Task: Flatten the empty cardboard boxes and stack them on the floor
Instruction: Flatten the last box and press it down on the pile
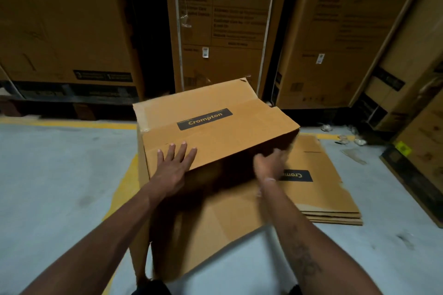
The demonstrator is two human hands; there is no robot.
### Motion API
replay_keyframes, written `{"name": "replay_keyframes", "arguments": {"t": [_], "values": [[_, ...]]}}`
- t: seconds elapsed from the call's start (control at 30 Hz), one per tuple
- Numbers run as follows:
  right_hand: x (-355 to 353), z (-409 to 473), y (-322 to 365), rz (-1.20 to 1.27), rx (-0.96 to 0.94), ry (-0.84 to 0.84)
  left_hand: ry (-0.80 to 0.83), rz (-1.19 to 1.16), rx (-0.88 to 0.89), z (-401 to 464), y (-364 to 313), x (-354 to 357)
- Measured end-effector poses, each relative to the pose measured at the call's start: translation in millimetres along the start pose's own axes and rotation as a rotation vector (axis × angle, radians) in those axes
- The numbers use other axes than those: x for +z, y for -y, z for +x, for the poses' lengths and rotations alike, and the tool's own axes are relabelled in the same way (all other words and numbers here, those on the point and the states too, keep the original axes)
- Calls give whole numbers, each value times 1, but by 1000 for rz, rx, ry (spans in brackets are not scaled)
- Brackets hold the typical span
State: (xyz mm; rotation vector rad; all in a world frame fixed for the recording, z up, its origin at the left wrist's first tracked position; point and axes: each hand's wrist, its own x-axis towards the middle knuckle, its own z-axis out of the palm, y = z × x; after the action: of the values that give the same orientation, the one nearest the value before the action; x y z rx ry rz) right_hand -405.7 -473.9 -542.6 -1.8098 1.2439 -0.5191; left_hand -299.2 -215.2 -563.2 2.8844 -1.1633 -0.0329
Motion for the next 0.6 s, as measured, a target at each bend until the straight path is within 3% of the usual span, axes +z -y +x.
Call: {"name": "replay_keyframes", "arguments": {"t": [0.07,0.13,0.4,0.6], "values": [[-36,35,-11,-158,24,-240,2,-14,44,8,-5,15],[-60,63,-21,-240,86,-290,-8,-44,75,13,-9,31],[-89,143,-114,-283,228,65,123,-92,193,18,-39,112],[-83,156,-177,-330,189,463,356,-67,88,11,-59,180]]}}
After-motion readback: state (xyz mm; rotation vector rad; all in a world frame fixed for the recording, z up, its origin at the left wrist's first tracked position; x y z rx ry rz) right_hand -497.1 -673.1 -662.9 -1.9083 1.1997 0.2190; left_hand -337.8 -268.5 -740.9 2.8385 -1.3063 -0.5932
